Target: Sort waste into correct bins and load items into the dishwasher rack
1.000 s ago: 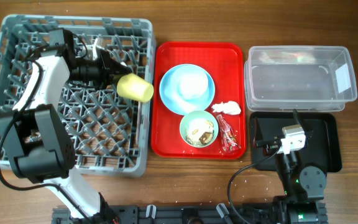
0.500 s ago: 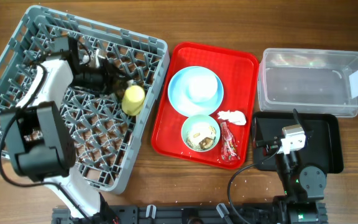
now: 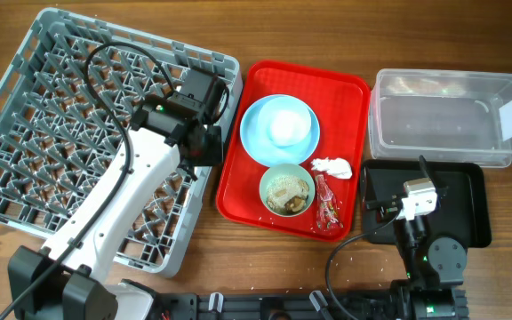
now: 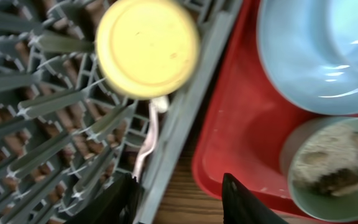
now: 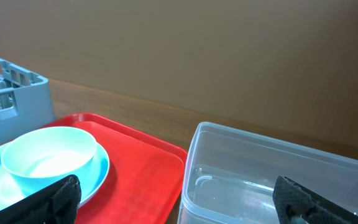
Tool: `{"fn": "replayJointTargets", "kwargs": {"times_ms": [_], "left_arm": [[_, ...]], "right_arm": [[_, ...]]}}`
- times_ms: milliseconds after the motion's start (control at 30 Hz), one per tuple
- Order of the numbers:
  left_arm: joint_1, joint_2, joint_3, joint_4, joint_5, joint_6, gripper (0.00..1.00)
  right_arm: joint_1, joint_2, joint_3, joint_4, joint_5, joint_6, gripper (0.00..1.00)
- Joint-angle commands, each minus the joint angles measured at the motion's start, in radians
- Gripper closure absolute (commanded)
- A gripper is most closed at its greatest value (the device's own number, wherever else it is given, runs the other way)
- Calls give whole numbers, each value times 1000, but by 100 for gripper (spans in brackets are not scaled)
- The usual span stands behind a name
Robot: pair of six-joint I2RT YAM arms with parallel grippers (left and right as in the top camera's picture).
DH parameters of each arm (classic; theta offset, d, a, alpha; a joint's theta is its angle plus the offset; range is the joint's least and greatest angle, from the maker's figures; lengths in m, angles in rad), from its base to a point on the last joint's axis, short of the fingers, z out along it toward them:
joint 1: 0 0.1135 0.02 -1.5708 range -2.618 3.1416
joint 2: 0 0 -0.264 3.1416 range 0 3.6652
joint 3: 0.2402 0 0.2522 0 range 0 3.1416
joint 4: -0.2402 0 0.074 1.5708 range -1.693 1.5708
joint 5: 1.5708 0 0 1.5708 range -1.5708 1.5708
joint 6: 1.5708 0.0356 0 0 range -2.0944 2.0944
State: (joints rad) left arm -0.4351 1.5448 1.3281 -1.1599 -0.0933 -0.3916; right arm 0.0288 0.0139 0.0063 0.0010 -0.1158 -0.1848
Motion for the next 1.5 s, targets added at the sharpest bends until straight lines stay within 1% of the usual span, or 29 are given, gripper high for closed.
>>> {"fn": "replayJointTargets", "kwargs": {"times_ms": [0, 100, 167, 200, 233, 300, 333, 433, 567, 633, 667, 700, 733, 833, 900, 933, 967, 1000, 1067, 1100, 1133, 1200, 1267, 1300, 1367, 1400, 1433, 1467], "left_arm": [[0, 7, -88, 24, -67, -47, 57], [-1, 7, -214, 118, -4, -47, 59], [-1, 7, -300, 178, -4, -46, 59], [-1, 7, -315, 190, -5, -42, 60], [-1, 7, -317, 201, -5, -43, 64], [-1, 6, -317, 246, -5, -43, 68], [-1, 6, -317, 291, -5, -43, 73], [-1, 6, -317, 398, -5, -44, 74], [2, 7, -317, 472, -6, -72, 75], [11, 7, -317, 520, -9, -116, 80], [14, 8, -317, 548, -9, -122, 89], [14, 9, -317, 562, -9, -122, 95], [14, 10, -318, 574, -10, -122, 96], [14, 10, -318, 590, -74, -122, 96], [14, 10, -318, 593, -105, -110, 94], [14, 10, -318, 592, -111, -110, 85], [14, 10, -319, 592, -111, -110, 79], [14, 10, -319, 594, -115, -110, 77], [14, 7, -319, 616, -126, -109, 83], [14, 2, -318, 624, -126, -98, 83], [14, -11, -311, 625, -127, -84, 80], [16, -77, -279, 611, -156, -84, 78], [19, -166, -251, 579, -150, -88, 76], [19, -227, -246, 554, -146, -88, 70], [19, -321, -246, 447, -98, -88, 58], [19, -348, -246, 363, -76, -89, 56], [19, -364, -246, 270, -79, -113, 61], [27, -378, -246, 132, -109, -198, 91]], "right_arm": [[-4, -5, -1, 6, -5, 1, 0], [-4, -5, -1, 6, -5, 0, 0], [-4, -5, -1, 6, -5, 1, 0], [-4, -5, -1, 6, -5, 1, 0], [-4, -5, -1, 6, -5, 1, 0], [-4, -5, -1, 6, -5, 1, 0], [-4, -5, -1, 6, -5, 1, 0], [-4, -5, -1, 6, -5, 1, 0], [-4, -5, -1, 6, -5, 1, 0], [-4, -5, -1, 6, -5, 1, 0], [-4, -5, -1, 6, -5, 0, 0], [-4, -5, -1, 6, -5, 1, 0], [-4, -5, -1, 6, -5, 1, 0], [-4, -5, -1, 6, -5, 1, 0], [-4, -5, -1, 6, -5, 1, 0], [-4, -5, -1, 6, -5, 1, 0], [-4, -5, -1, 6, -5, 1, 0], [-4, -5, -1, 6, -5, 1, 0], [-4, -5, -1, 6, -5, 1, 0], [-4, -5, -1, 6, -5, 1, 0], [-4, -5, -1, 6, -5, 1, 0], [-4, -5, -1, 6, -5, 1, 0], [-4, -5, -1, 6, -5, 1, 0], [-4, -5, -1, 6, -5, 1, 0], [-4, -5, -1, 6, -5, 1, 0], [-4, -5, -1, 6, -5, 1, 0], [-4, -5, -1, 6, -5, 0, 0], [-4, -5, -1, 6, -5, 1, 0]]}}
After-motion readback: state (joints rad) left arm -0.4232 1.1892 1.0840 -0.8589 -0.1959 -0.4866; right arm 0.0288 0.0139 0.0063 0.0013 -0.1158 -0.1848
